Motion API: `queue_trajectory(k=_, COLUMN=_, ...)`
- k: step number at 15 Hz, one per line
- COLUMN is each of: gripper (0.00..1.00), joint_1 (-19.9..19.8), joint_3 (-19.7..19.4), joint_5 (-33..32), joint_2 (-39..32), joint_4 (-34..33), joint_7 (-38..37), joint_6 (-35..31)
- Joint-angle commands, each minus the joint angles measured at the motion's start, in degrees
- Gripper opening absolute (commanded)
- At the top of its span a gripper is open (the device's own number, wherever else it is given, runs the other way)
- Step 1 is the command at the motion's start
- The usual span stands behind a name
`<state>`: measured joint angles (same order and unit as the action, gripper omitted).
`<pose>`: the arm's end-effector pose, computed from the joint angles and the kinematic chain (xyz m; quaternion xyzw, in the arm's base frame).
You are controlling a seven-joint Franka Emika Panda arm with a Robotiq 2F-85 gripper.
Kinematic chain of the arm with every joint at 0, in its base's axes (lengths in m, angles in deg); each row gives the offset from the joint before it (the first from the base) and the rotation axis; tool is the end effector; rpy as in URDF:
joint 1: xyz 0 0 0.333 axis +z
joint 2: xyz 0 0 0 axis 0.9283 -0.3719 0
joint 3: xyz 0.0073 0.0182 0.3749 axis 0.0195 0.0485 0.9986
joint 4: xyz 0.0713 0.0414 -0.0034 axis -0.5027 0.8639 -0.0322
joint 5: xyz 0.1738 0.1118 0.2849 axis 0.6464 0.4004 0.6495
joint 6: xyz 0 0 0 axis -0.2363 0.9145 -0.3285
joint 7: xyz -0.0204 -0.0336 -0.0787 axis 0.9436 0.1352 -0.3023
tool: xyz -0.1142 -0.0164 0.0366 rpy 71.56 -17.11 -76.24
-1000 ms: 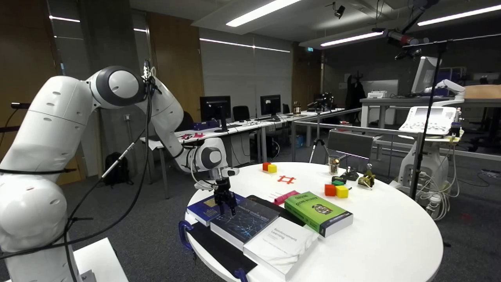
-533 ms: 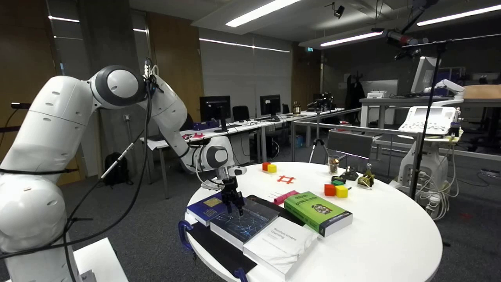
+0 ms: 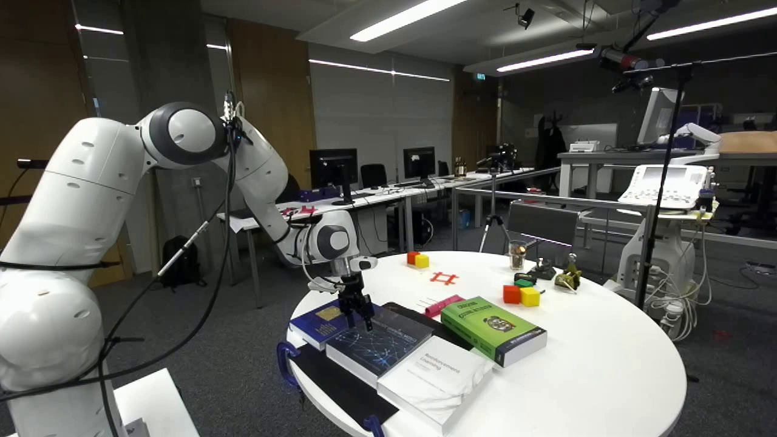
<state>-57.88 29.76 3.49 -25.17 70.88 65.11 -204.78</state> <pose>0.5895 0.0250 0.2635 0.9901 -0.0322 -0.0021 0.1370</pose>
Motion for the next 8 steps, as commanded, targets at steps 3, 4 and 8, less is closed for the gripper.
queue_trajectory(k=3, gripper=1.0, joint_1=1.19, joint_3=1.34, joint_5=0.08, joint_2=-0.66, joint_4=-1.65, joint_7=1.11, joint_6=2.16)
queue_trajectory(k=4, gripper=1.0, joint_1=1.3, joint_3=1.49, joint_5=0.02, joint_2=-0.88, joint_4=-1.73, joint_7=1.27, joint_6=2.12)
queue_trajectory(k=8, gripper=1.0, joint_1=0.1, joint_3=2.9, joint_5=1.01, joint_2=-2.47, joint_4=-2.52, joint_7=4.71, joint_6=0.96)
